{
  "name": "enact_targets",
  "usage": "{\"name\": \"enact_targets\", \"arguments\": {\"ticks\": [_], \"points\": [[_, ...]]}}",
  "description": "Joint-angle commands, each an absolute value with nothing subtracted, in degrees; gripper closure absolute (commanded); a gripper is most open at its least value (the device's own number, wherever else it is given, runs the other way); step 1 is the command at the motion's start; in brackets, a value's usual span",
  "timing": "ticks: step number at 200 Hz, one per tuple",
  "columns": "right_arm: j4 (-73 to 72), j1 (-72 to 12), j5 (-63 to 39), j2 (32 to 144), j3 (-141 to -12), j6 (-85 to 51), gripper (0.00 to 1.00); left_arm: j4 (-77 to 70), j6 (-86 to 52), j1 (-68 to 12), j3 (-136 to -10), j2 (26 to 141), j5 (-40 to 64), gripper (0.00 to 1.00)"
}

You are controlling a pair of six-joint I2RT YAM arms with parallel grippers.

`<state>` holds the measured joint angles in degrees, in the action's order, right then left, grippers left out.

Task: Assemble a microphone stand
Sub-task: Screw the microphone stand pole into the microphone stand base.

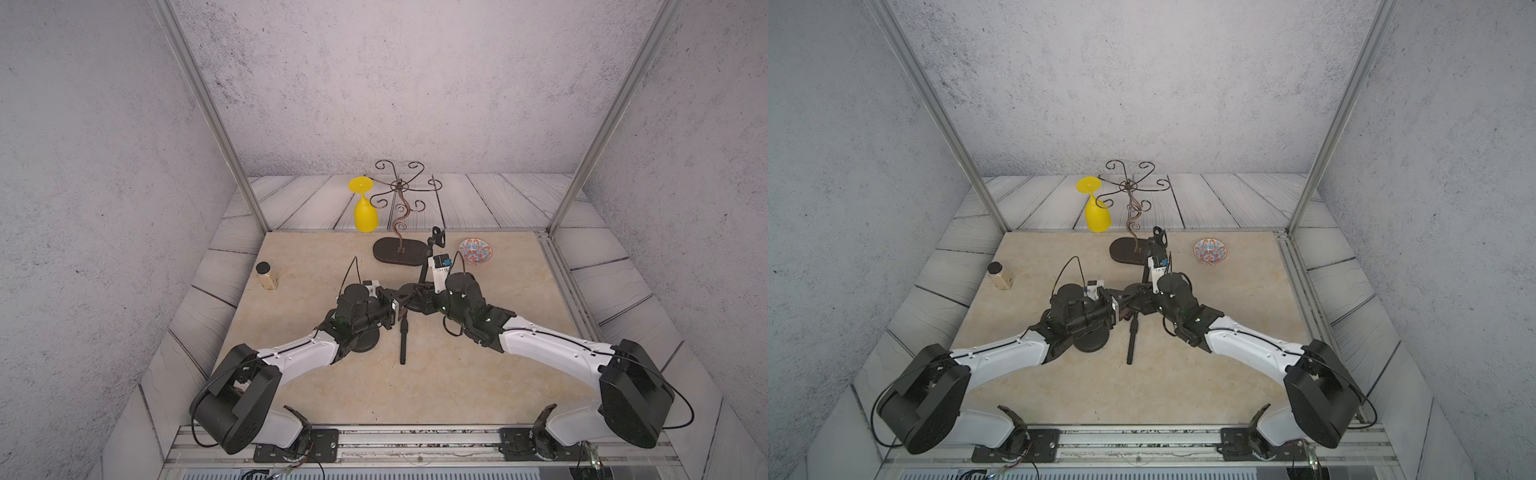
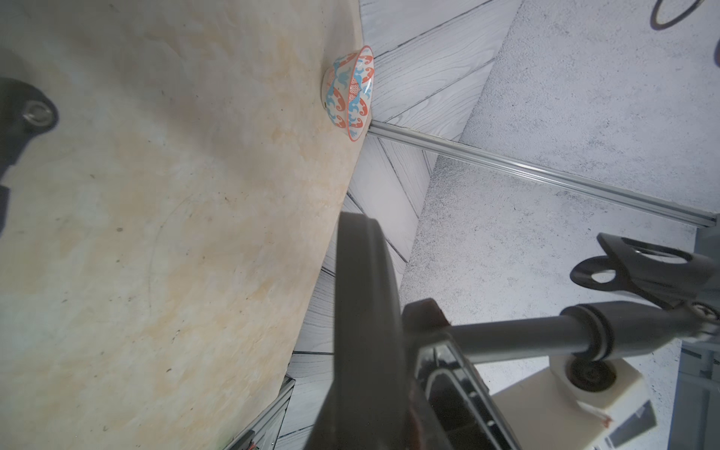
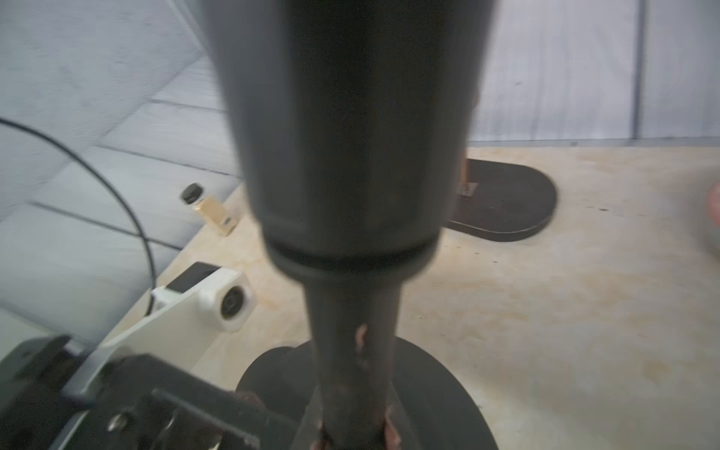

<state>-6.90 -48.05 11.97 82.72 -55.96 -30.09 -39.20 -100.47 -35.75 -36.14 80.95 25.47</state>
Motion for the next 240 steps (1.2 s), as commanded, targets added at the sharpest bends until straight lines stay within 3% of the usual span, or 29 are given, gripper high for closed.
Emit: {"name": "enact_targets", "arguments": {"ticks": [1, 17, 32, 44, 55, 70, 123, 156, 183, 208, 240], "points": [[0.85, -53.01, 28.49, 85.36, -65.14, -41.66, 1.00, -46.47, -99.65, -36.71, -37.53, 80.68, 28.43, 1.00], [0.24, -53.58, 27.63, 85.19, -65.15, -41.23, 0.97, -46.41, -99.69, -36.68, -37.63, 80.68, 28.48, 1.00], [-2.20, -53.47, 25.25, 82.42, -62.32, -37.99, 0.64, -46.43, -99.59, -36.65, -37.58, 80.60, 28.39, 1.00], [-4.75, -53.40, 22.42, 79.23, -59.20, -33.01, 0.44, -46.45, -99.62, -36.65, -37.37, 80.60, 28.17, 1.00], [-7.68, -52.93, 18.79, 75.60, -55.80, -28.29, 0.31, -46.65, -99.73, -36.65, -37.24, 80.68, 28.19, 1.00], [-10.48, -51.47, 14.68, 71.24, -51.21, -22.76, 0.25, -47.19, -100.07, -36.57, -37.02, 80.77, 28.25, 1.00], [-18.06, -33.77, -20.45, 68.07, -42.99, -19.69, 0.29, -47.54, -100.73, -36.50, -36.74, 80.03, 28.49, 1.00], [-19.45, -30.13, -33.60, 72.47, -44.76, -13.24, 0.37, -46.14, -100.32, -36.47, -37.09, 79.02, 28.37, 1.00], [-19.43, -29.52, -38.98, 76.65, -47.16, -11.75, 0.42, -45.51, -100.11, -36.48, -37.13, 78.58, 28.37, 1.00], [-19.95, -29.27, -38.06, 79.69, -48.46, -12.32, 0.51, -45.19, -100.10, -36.47, -37.19, 78.49, 28.26, 1.00], [-21.78, -29.26, -37.64, 82.50, -49.28, -14.40, 0.73, -45.01, -99.97, -36.47, -37.27, 78.57, 28.23, 1.00]]}}
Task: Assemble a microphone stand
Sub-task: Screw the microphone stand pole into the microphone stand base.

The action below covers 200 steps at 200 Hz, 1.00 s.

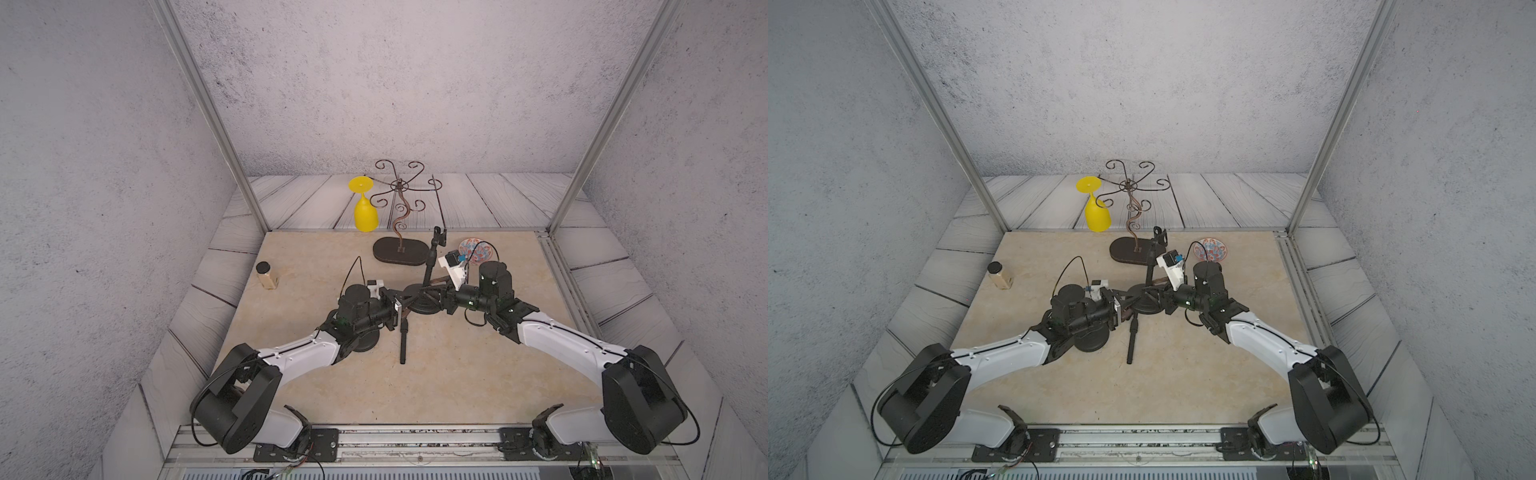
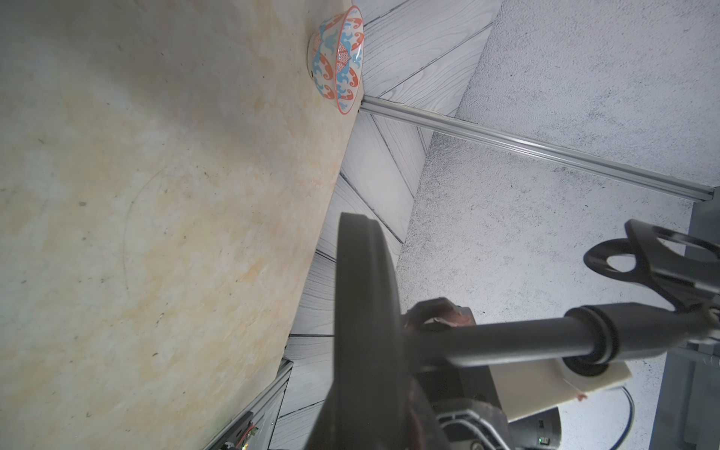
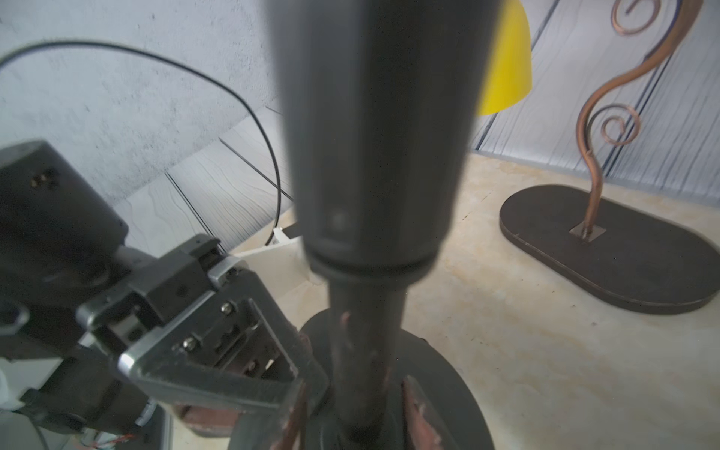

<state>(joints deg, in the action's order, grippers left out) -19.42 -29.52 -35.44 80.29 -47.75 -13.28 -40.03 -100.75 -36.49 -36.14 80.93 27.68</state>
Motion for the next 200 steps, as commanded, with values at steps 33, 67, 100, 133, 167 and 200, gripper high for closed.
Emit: {"name": "enact_targets", "arguments": {"ticks": [33, 67, 100, 133, 167, 200], "points": [[-22.81, -29.23, -35.86, 83.74, -49.27, -18.00, 0.92, -45.06, -99.84, -36.47, -37.27, 78.86, 28.12, 1.00], [-21.60, -32.63, -20.96, 81.82, -47.20, -27.89, 1.00, -45.00, -99.16, -36.47, -37.79, 79.45, 27.88, 1.00], [-15.31, -44.77, 7.28, 80.36, -49.63, -34.95, 1.00, -45.71, -98.46, -36.43, -37.79, 80.78, 28.12, 1.00], [-0.59, -50.92, 25.39, 84.50, -60.28, -47.21, 1.00, -47.23, -97.91, -36.22, -38.14, 83.14, 28.77, 1.00], [-0.27, -51.61, 24.47, 84.08, -61.42, -46.91, 0.82, -49.07, -98.13, -35.42, -38.58, 85.14, 29.93, 1.00], [-6.19, -50.77, 16.35, 76.54, -54.08, -35.81, 0.36, -48.76, -97.98, -34.44, -38.85, 85.30, 30.65, 1.00]]}}
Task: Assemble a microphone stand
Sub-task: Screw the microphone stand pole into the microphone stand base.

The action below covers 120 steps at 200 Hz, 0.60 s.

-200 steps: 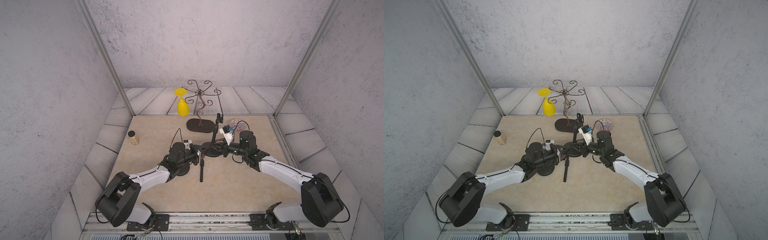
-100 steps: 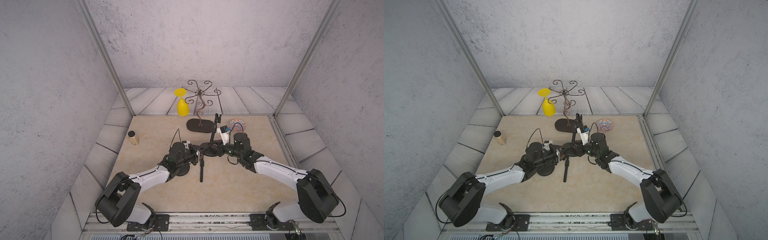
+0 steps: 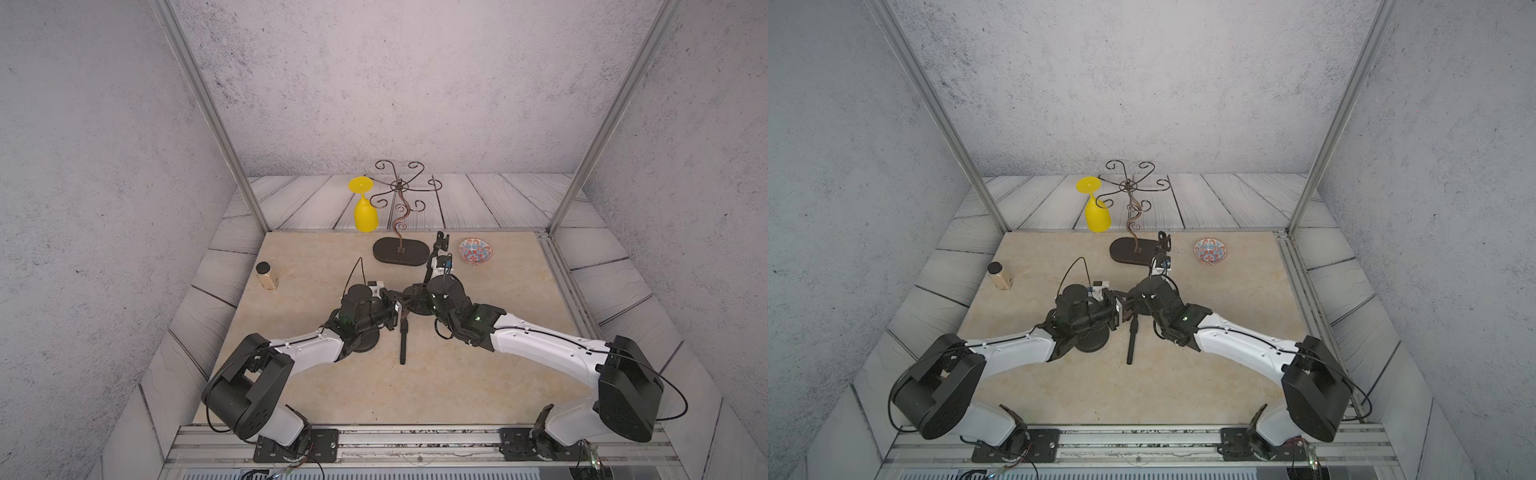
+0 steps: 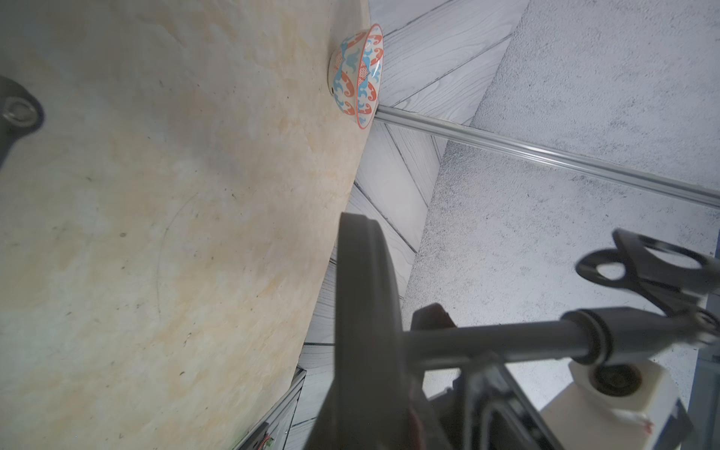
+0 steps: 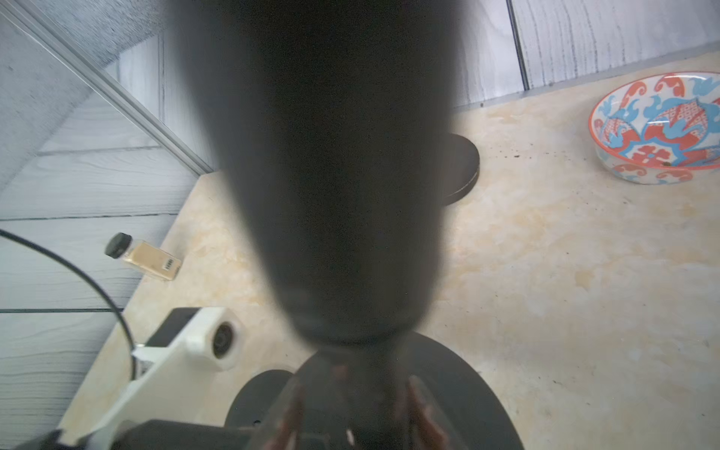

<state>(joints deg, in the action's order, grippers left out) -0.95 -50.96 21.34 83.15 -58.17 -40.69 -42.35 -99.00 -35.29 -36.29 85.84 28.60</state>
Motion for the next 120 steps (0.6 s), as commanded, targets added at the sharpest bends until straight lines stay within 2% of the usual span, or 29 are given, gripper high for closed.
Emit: {"name": "enact_targets", "arguments": {"ticks": [1, 20, 44, 67, 87, 120], "points": [[-6.39, -50.70, 15.91, 76.24, -53.80, -35.53, 0.35, -48.73, -97.95, -34.40, -38.85, 85.28, 30.71, 1.00], [-9.52, -47.64, 7.61, 71.90, -48.56, -30.31, 0.33, -48.43, -97.94, -33.63, -38.85, 85.00, 31.06, 1.00], [-14.17, -39.04, -8.13, 69.96, -43.64, -29.00, 0.32, -47.78, -97.83, -32.88, -38.85, 84.51, 31.50, 1.00], [-25.23, -30.97, -24.47, 71.62, -39.58, -29.51, 0.37, -47.49, -97.87, -32.54, -38.77, 84.11, 31.67, 1.00], [-31.36, -28.71, -33.94, 74.47, -39.38, -26.78, 0.40, -47.37, -98.19, -32.43, -38.76, 83.85, 31.90, 1.00], [-29.26, -28.14, -42.68, 80.28, -43.59, -21.40, 0.44, -47.34, -98.67, -32.39, -38.78, 83.58, 32.16, 1.00]]}}
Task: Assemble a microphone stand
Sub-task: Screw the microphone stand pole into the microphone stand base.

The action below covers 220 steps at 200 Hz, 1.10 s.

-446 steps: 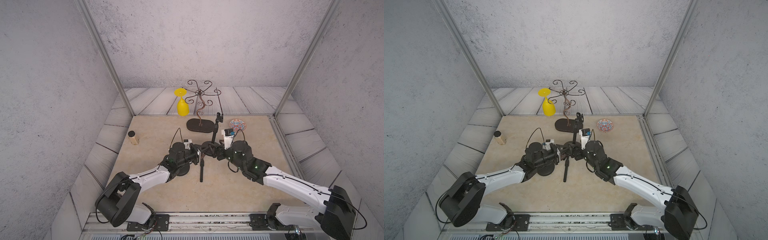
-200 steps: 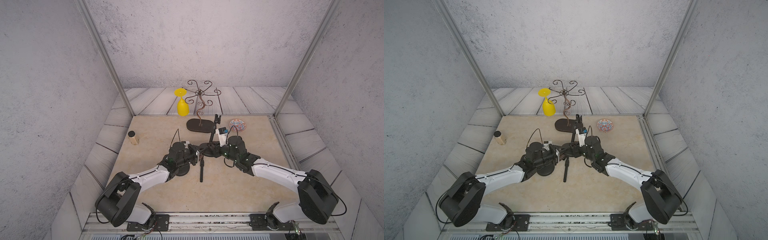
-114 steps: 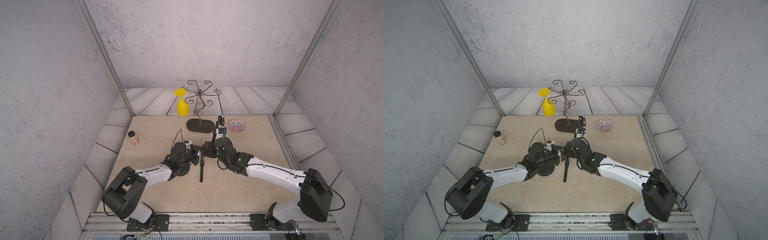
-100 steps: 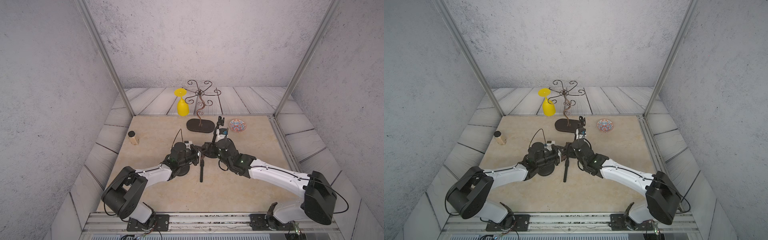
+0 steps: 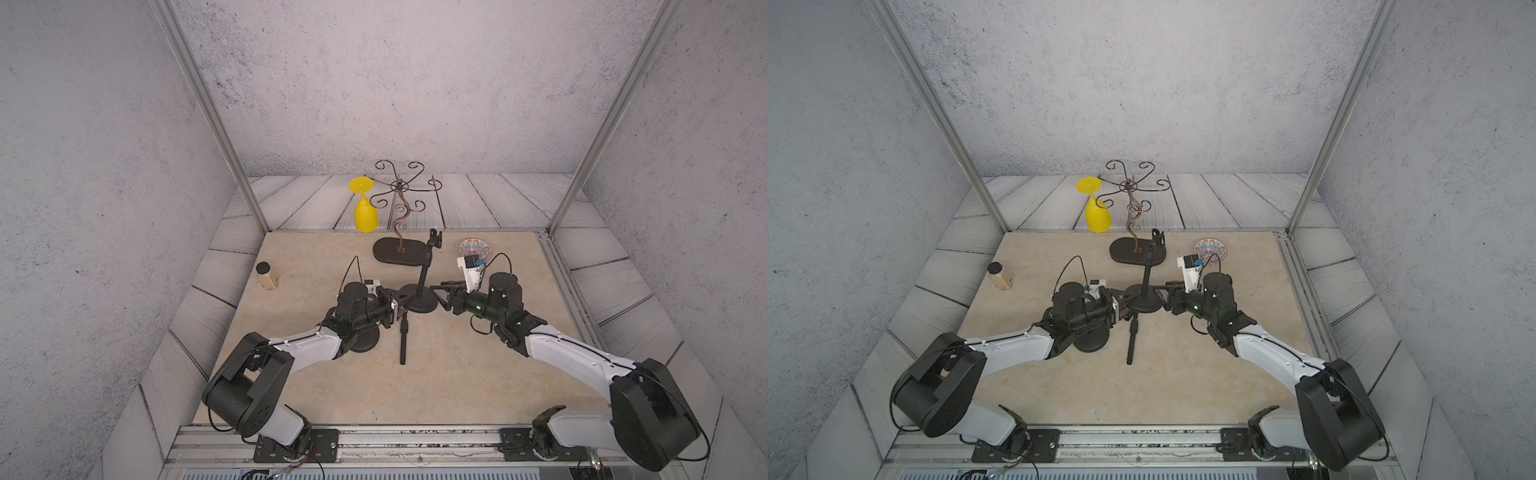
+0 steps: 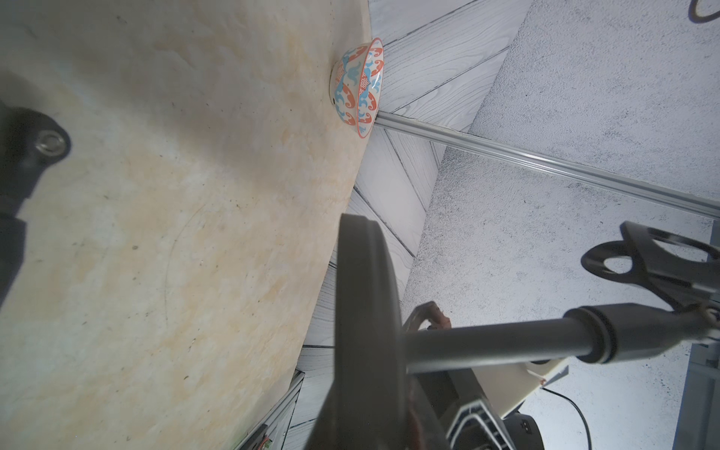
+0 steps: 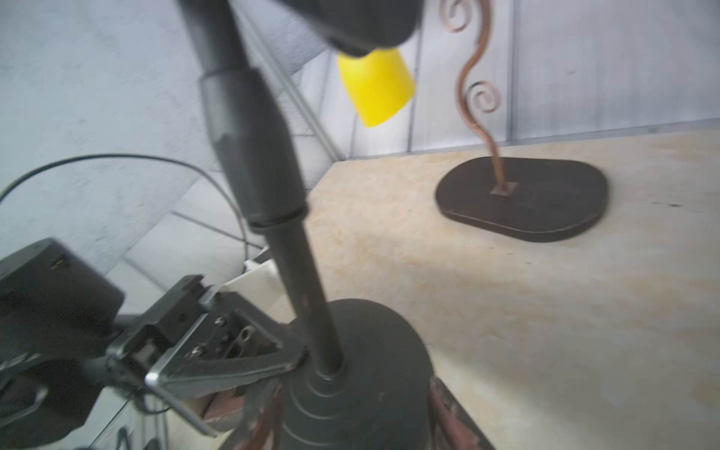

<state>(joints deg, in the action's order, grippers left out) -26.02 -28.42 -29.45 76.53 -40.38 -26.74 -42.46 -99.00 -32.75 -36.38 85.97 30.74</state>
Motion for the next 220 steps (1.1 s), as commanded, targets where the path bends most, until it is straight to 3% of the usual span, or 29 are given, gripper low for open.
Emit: {"name": "enact_targets", "arguments": {"ticks": [1, 68, 101, 124, 185, 214, 220], "points": [[-29.27, -28.18, -42.70, 80.44, -43.59, -21.38, 0.44, -47.31, -98.73, -32.37, -38.81, 83.54, 32.16, 1.00], [-33.48, -28.21, -40.27, 89.64, -47.32, -21.24, 0.61, -47.15, -99.73, -32.34, -39.78, 83.67, 33.19, 1.00], [-36.19, -28.28, -39.58, 91.59, -48.38, -23.99, 0.84, -46.19, -99.48, -32.34, -39.99, 83.33, 33.13, 1.00], [-34.93, -29.09, -33.50, 90.50, -47.30, -27.33, 1.00, -45.72, -99.10, -32.34, -40.47, 83.42, 33.11, 1.00], [-8.71, -46.65, 11.70, 85.89, -56.59, -37.34, 1.00, -45.43, -98.13, -32.34, -40.87, 84.24, 33.42, 1.00], [-0.24, -49.13, 14.82, 88.55, -64.09, -42.20, 1.00, -46.18, -98.38, -32.34, -41.09, 84.57, 33.81, 1.00], [-0.10, -49.15, 14.35, 88.08, -64.04, -41.79, 0.95, -45.99, -98.35, -32.34, -41.13, 84.48, 33.80, 1.00]]}}
